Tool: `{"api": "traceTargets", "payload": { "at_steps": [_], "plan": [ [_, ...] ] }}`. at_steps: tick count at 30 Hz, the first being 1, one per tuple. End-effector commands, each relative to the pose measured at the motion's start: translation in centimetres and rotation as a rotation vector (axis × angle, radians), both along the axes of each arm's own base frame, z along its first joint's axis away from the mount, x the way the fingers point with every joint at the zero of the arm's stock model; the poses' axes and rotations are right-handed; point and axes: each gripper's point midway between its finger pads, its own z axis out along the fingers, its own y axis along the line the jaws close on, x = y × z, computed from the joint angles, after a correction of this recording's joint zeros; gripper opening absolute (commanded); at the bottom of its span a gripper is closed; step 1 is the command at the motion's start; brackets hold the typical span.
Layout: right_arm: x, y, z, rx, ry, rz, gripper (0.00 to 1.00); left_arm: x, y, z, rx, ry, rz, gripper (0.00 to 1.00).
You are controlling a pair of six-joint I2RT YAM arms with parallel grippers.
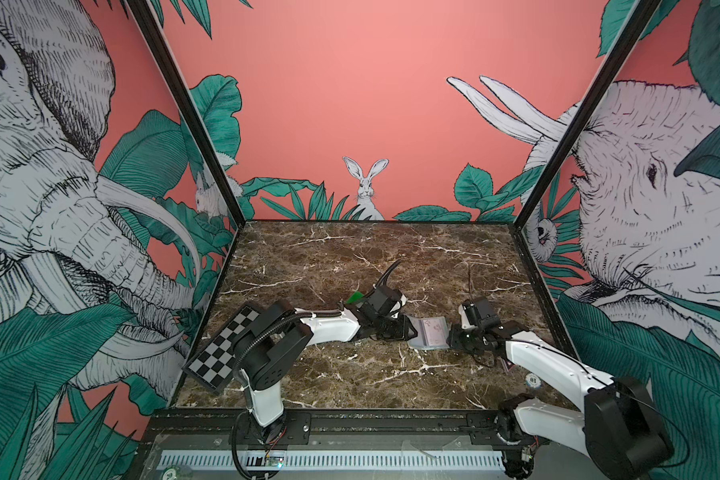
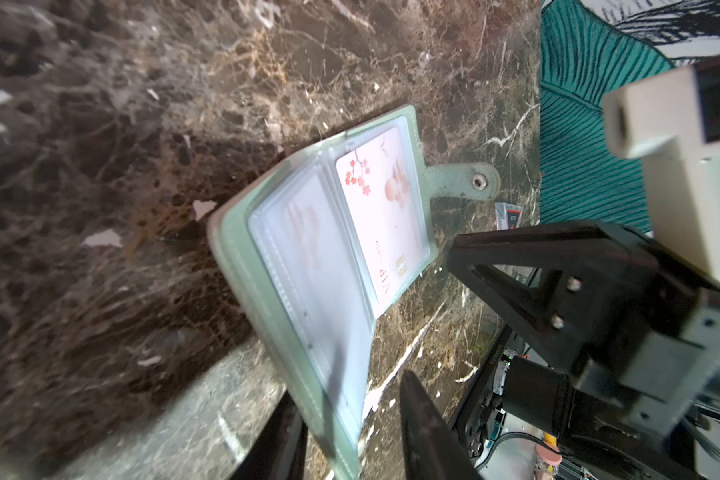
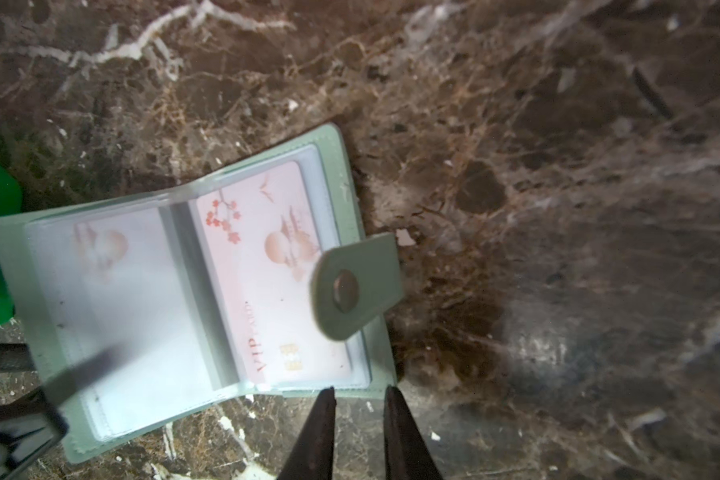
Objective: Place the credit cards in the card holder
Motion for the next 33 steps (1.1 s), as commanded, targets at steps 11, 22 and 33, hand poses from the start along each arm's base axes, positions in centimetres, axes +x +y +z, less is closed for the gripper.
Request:
{"api": "traceTargets", "payload": {
  "at_steps": [11,22,33],
  "plan": [
    [1.6,1.5,-0.9,0.165,-0.014,-0.002,0.23,0.0,-0.7,3.1,-0.035,-0.082,-0.027,0.41],
    [1.6,2.6,-1.7,0.216,0.011,0.035,0.22,-0.6,-2.5,4.1,-0.070,-0.124,-0.101,0.44],
    [1.8,3.7,-1.4,0.277,0.013,0.057,0.22,-0.6,-4.3,4.3,-0.082,-0.130,-0.146,0.49]
  ]
}}
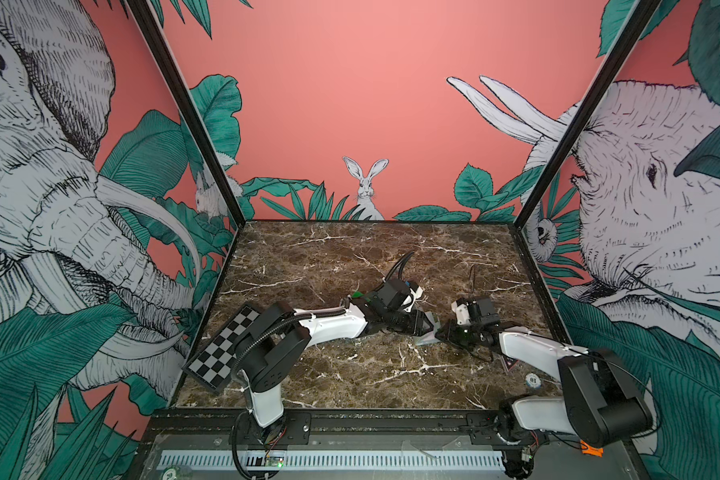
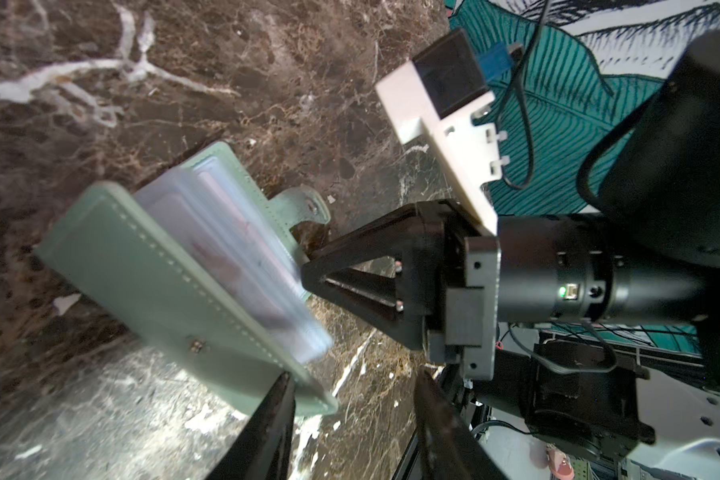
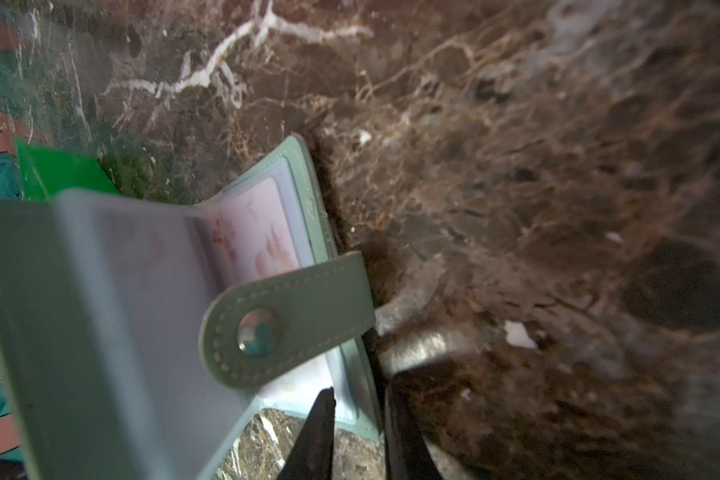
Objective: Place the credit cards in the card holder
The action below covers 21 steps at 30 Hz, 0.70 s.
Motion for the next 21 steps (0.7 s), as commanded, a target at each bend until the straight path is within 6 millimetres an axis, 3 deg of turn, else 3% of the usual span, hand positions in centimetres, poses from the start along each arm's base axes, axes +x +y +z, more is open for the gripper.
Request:
{"api": "traceTargets", "payload": {
  "at_steps": [1,16,21],
  "plan": [
    [-0.4,0.3,-0.4,0.022,0.015,0.004,0.22,-0.4,-0.5,-0.3,0.007,0.001,-0.029,0.50],
    [-1.1,-1.7,0.8,-0.038,0.000,-0.102,0.22,0.4,-1.2,-3.7,0.050,0.029,-0.001,0.51],
    [-0.4,-2.1,2.7,-0.062,-0.051,-0.102,0.22,0.4,-0.4,-5.0,0.102,0.036,0.018,0.44]
  ]
}}
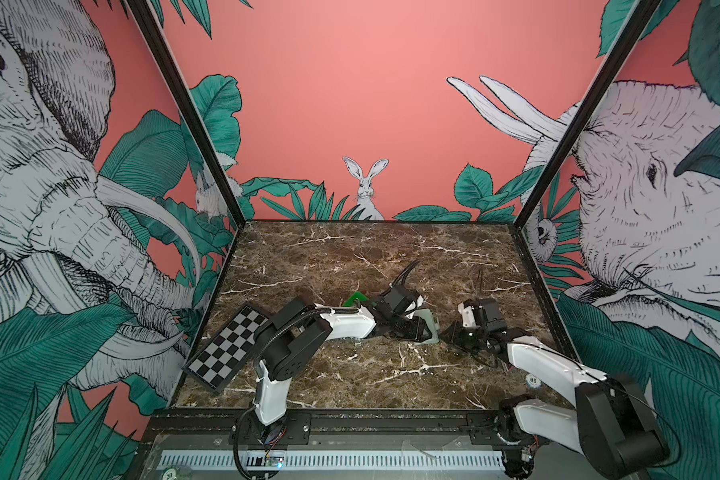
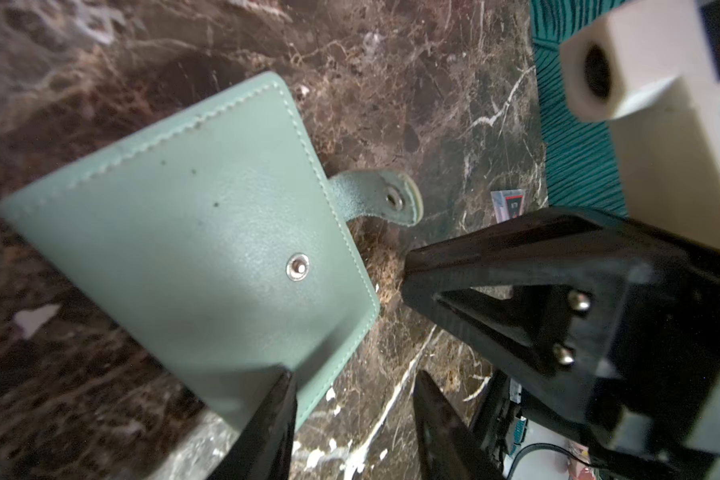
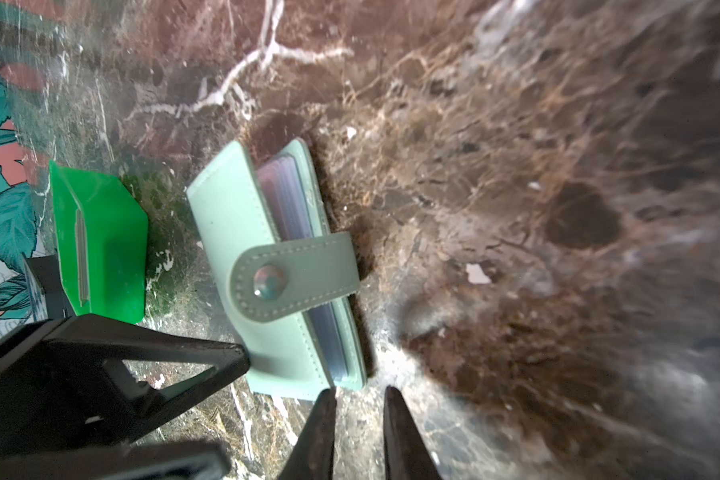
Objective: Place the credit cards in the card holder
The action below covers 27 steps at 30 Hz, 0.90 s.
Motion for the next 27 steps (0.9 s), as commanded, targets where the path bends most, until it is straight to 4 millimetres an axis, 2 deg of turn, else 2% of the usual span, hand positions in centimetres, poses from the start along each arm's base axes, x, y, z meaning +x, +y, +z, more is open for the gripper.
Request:
{"api": "traceTargets", "payload": {
  "at_steps": [1,6,13,17,27],
  "plan": [
    [0.7,-0.7,1.2,-0.046,-0.029,-0.016,0.24,0.4,0.1,-0.1,0.027,-0.017,0.018,0.43],
    [1.8,0.1,2.0,-0.047,-0.041,0.039,0.41,0.3,0.8,-1.2,0.071,-0.010,0.032,0.40],
    [3.3,1.4,1.7,-0.033,-0.027,0.113,0.51,0.1,1.3,-2.2,0.098,-0.001,0.037,0.37],
    [3.9,1.8,1.3,-0.047,-0.009,0.141,0.53,0.1,1.3,-2.2,0.089,-0.001,0.034,0.37],
    [5.2,2.6,-1.2,-0.133,0.036,0.205,0.52,0.0,1.8,-1.8,0.084,-0.012,0.046,0.37]
  ]
}}
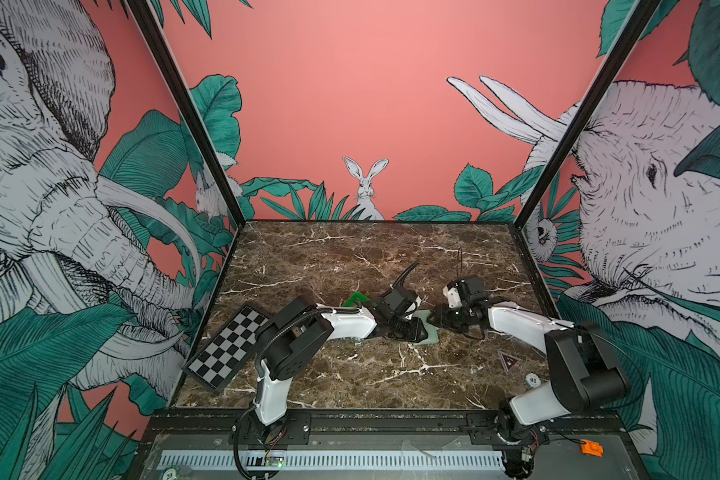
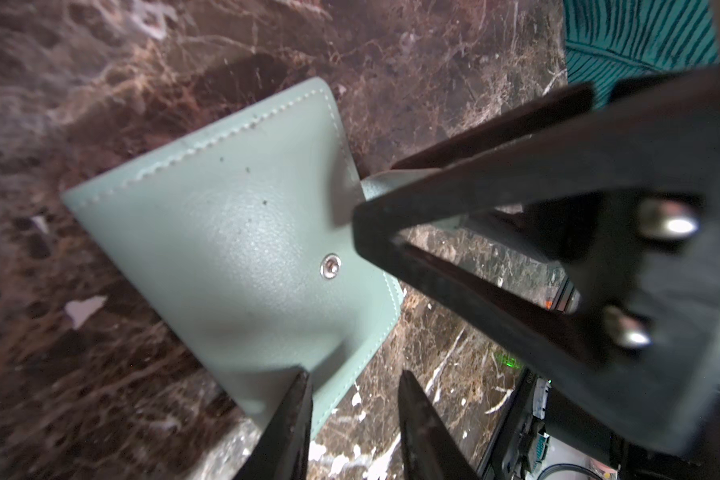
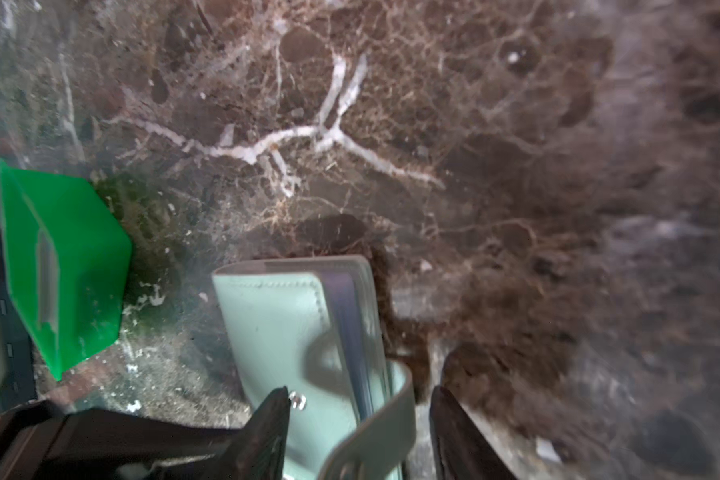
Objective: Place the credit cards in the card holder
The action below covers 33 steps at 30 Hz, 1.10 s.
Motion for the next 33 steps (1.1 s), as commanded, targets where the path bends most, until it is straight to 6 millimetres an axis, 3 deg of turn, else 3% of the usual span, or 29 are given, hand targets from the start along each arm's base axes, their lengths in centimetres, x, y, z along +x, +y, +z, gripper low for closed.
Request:
{"api": "traceTargets", "payload": {
  "at_steps": [1,15,24,29,33],
  "plan": [
    [0.1,0.4,-0.4,-0.029,-0.011,0.045,0.51,-0.4,1.2,-0.6,0.036,-0.004,0.016,0.37],
    [-4.2,3.9,-0.2,-0.007,-0.081,0.078,0.45,-2.7,4.5,-0.1,0.016,-0.018,0.018,0.38],
    [-7.6,5.6,-0.1,0.010,-0.110,0.051,0.42,-5.9,7.3,0.1,-0.010,-0.010,-0.024,0.39],
    [-8.5,6.1,-0.1,-0.019,-0.131,0.043,0.42,-7.1,9.0,0.1,0.004,-0.016,-0.028,0.39],
    [-8.5,6.1,0.5,-0.022,-0.150,0.033,0.42,-7.3,9.3,1.7,-0.033,-0.042,-0.030,0.41]
  ]
}}
